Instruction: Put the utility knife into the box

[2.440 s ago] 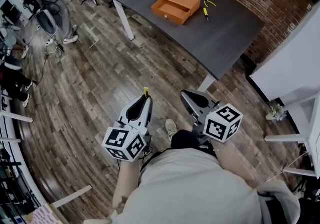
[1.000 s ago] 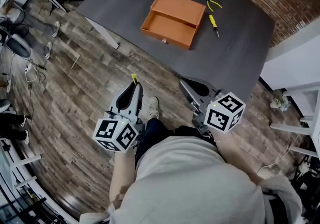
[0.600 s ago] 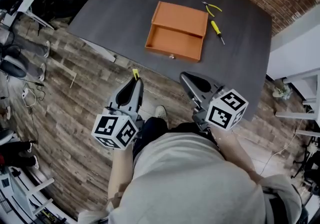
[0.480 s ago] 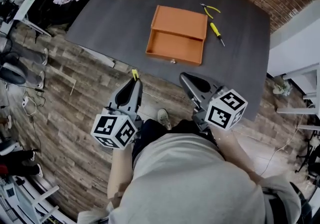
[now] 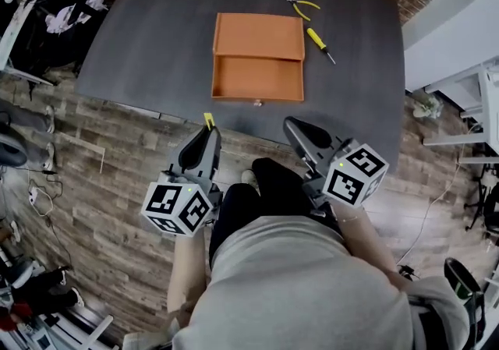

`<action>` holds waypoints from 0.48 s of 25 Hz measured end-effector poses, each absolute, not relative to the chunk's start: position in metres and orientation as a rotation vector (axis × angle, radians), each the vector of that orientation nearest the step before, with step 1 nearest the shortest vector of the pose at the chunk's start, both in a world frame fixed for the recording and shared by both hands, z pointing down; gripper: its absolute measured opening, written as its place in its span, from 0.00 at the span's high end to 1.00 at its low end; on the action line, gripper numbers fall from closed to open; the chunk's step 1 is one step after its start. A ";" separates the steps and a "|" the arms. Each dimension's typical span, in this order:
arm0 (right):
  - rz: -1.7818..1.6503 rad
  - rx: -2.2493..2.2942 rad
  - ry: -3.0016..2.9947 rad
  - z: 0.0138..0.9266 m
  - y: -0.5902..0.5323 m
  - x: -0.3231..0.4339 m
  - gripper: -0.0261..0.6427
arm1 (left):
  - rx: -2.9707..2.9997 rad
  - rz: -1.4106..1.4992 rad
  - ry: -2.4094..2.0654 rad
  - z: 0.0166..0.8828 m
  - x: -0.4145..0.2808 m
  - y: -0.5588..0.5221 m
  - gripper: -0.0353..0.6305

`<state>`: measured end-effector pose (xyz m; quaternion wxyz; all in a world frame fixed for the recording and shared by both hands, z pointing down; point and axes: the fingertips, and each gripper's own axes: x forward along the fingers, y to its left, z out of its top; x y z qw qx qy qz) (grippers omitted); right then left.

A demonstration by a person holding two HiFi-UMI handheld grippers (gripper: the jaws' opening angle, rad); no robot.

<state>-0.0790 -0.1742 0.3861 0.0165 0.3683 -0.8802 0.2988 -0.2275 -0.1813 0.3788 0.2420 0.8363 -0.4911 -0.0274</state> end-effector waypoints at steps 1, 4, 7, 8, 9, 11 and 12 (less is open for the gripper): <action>0.938 1.157 -2.731 0.387 -0.175 -0.078 0.95 | 2.294 -0.061 -1.317 0.381 -0.222 -0.184 0.86; 0.960 1.182 -2.710 0.391 -0.179 -0.071 0.95 | 2.316 -0.044 -1.261 0.383 -0.206 -0.193 0.86; 0.977 1.200 -2.692 0.397 -0.188 -0.067 0.95 | 2.340 -0.006 -1.236 0.386 -0.197 -0.205 0.86; 0.983 1.206 -2.689 0.398 -0.192 -0.066 0.95 | 2.344 0.011 -1.230 0.388 -0.196 -0.210 0.86; 0.988 1.211 -2.689 0.398 -0.197 -0.065 0.95 | 2.347 0.025 -1.224 0.389 -0.195 -0.215 0.86; 0.999 1.218 -2.694 0.399 -0.209 -0.062 0.95 | 2.354 0.045 -1.213 0.390 -0.192 -0.228 0.86; 1.003 1.219 -2.696 0.400 -0.215 -0.061 0.95 | 2.360 0.054 -1.211 0.390 -0.190 -0.236 0.86</action>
